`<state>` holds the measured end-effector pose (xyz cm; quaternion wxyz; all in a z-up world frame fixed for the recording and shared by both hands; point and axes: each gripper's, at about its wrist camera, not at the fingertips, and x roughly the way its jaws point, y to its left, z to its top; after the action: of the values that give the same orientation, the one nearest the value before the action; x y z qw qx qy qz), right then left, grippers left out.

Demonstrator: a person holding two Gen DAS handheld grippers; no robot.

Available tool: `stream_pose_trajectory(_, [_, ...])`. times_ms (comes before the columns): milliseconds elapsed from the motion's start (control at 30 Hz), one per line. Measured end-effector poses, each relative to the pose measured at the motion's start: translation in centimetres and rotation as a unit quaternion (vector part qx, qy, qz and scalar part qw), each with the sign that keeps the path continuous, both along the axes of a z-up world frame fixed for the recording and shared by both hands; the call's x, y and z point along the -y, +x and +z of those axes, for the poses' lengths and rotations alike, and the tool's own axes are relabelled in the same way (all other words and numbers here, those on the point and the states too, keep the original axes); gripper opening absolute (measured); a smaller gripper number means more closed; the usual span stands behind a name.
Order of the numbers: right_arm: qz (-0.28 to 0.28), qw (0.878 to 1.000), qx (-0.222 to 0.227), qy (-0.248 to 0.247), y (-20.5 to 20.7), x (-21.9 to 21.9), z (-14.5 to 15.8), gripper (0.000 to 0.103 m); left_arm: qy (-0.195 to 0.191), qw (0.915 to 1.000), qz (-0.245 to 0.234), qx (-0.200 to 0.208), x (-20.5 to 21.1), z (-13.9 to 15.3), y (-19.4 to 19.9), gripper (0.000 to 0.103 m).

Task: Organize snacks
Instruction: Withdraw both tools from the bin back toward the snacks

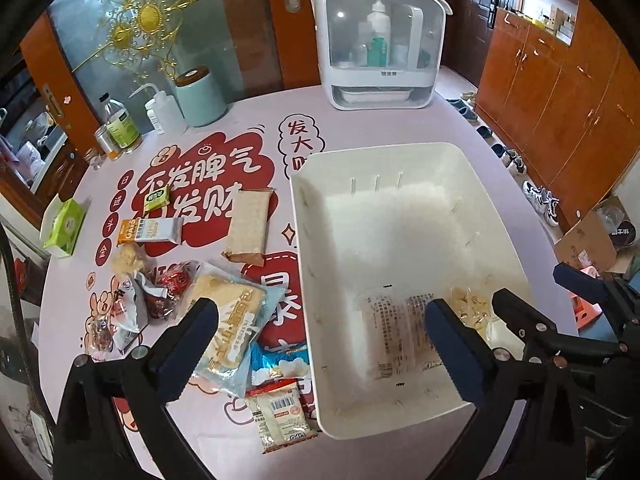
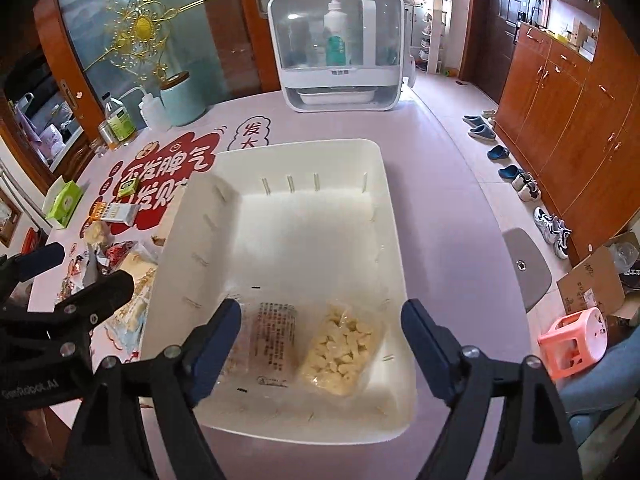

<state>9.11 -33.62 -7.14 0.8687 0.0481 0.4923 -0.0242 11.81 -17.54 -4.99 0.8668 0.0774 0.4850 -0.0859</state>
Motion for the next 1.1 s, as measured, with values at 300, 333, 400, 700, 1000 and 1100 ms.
stream_pose_trajectory(300, [0.017, 1.000, 0.004, 0.000, -1.1, -1.9, 0.8, 0.083, -0.010, 0.9999, 0.010, 0.009, -2.0, 1.0, -2.1, 0.102])
stream_pose_trajectory(333, [0.020, 1.000, 0.005, -0.001, -1.3, -2.2, 0.9, 0.083, -0.011, 0.9998, 0.012, 0.010, -2.3, 1.1, -2.4, 0.102])
stream_pose_trajectory(400, [0.024, 1.000, 0.006, -0.001, -1.6, -2.5, 1.0, 0.083, -0.012, 0.9998, 0.014, 0.012, -2.7, 1.3, -2.9, 0.102])
stream_pose_trajectory(700, [0.044, 0.999, 0.019, 0.011, -3.1, -4.6, 2.0, 0.083, -0.009, 0.9992, 0.030, 0.025, -5.7, 1.7, -5.0, 0.102])
stream_pose_trajectory(1000, [0.069, 0.997, 0.031, 0.006, -3.3, -9.1, 3.0, 0.083, -0.002, 0.9978, 0.058, 0.030, -12.1, 1.8, -6.2, 0.102])
stream_pose_trajectory(1100, [0.079, 0.996, 0.036, 0.007, -3.2, -11.7, 3.4, 0.083, -0.002, 0.9969, 0.073, 0.030, -15.4, 1.8, -6.2, 0.102])
